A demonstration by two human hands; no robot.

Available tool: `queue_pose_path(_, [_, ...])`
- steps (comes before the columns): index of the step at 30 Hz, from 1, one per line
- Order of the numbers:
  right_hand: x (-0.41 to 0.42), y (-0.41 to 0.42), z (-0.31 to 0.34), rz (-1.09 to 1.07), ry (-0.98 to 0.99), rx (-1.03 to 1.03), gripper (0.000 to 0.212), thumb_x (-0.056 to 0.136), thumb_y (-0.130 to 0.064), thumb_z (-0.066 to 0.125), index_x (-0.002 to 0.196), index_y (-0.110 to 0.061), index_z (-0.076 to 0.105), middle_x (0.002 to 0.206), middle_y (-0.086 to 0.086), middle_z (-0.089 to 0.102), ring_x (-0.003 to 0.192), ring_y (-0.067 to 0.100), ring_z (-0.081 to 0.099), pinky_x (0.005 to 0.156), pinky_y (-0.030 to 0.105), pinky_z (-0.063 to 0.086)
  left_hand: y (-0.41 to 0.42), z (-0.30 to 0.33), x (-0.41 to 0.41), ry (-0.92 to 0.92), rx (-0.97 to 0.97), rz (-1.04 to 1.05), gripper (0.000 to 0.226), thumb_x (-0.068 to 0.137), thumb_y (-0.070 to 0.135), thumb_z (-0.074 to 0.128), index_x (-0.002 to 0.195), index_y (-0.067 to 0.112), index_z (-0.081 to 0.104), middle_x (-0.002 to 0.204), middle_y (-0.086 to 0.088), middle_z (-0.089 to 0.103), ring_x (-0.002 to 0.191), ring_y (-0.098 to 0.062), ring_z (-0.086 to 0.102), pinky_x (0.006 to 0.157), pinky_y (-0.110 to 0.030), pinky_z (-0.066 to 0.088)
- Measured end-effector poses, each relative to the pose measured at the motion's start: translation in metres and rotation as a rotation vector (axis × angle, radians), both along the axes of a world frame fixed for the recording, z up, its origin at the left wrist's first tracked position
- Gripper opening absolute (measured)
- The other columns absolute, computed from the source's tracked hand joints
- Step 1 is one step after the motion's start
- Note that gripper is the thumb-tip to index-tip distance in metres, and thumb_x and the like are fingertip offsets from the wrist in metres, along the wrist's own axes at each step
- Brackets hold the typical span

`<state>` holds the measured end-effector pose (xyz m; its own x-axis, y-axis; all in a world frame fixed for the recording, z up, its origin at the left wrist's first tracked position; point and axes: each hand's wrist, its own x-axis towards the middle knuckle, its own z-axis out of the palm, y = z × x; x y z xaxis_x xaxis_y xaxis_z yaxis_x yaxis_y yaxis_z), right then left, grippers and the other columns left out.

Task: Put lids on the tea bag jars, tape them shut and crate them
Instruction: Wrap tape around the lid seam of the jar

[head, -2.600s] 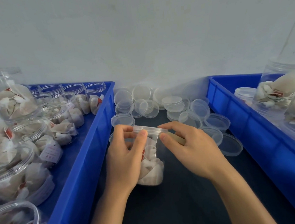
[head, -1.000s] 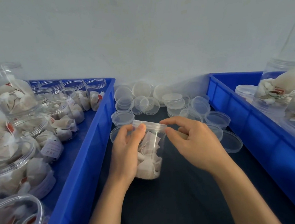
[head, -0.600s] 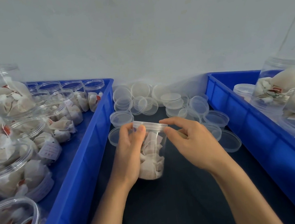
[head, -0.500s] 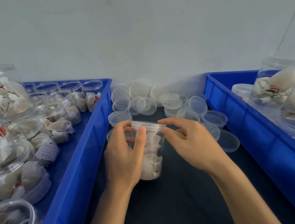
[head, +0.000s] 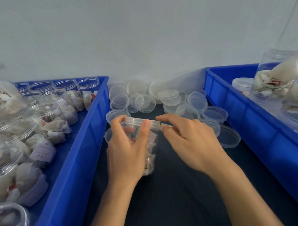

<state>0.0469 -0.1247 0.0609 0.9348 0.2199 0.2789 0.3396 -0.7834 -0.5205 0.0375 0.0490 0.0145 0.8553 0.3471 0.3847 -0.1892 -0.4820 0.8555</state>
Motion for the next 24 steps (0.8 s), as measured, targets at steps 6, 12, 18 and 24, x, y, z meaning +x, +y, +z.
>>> queue_pose_path(6, [0.001, 0.001, -0.002, 0.015, -0.058, -0.005, 0.039, 0.101, -0.053, 0.035, 0.135, -0.05, 0.056, 0.062, -0.012, 0.059, 0.072, 0.013, 0.061, 0.078, 0.039, 0.053, 0.001, 0.001, 0.001, -0.014, -0.173, -0.058, 0.053, 0.084, 0.084, 0.057, 0.117, 0.042, 0.051, 0.104, 0.015, 0.071, 0.09, 0.003, 0.071, 0.067, -0.013, 0.051])
queue_pose_path(12, [0.006, -0.005, -0.008, 0.028, -0.032, 0.02, 0.038, 0.099, -0.061, 0.036, 0.13, -0.054, 0.055, 0.065, -0.026, 0.06, 0.071, 0.007, 0.06, 0.069, 0.032, 0.043, 0.004, -0.001, 0.003, -0.002, -0.307, -0.142, 0.049, 0.08, 0.082, 0.059, 0.113, 0.046, 0.056, 0.108, 0.013, 0.074, 0.095, -0.006, 0.075, 0.076, -0.026, 0.058])
queue_pose_path(18, [0.008, -0.006, -0.009, 0.025, -0.038, 0.019, 0.037, 0.099, -0.063, 0.038, 0.128, -0.053, 0.057, 0.063, -0.03, 0.059, 0.071, 0.006, 0.06, 0.068, 0.03, 0.042, 0.008, -0.004, 0.006, 0.002, -0.349, -0.178, 0.056, 0.08, 0.079, 0.062, 0.116, 0.036, 0.059, 0.11, 0.012, 0.075, 0.102, -0.007, 0.074, 0.085, -0.038, 0.062])
queue_pose_path(24, [0.009, -0.007, -0.013, 0.036, -0.001, -0.005, 0.034, 0.102, -0.067, 0.036, 0.133, -0.059, 0.05, 0.07, -0.03, 0.062, 0.077, 0.004, 0.061, 0.074, 0.032, 0.047, 0.011, -0.002, 0.006, 0.037, -0.347, -0.249, 0.055, 0.083, 0.075, 0.061, 0.119, 0.033, 0.057, 0.109, 0.019, 0.073, 0.101, -0.006, 0.074, 0.083, -0.032, 0.06])
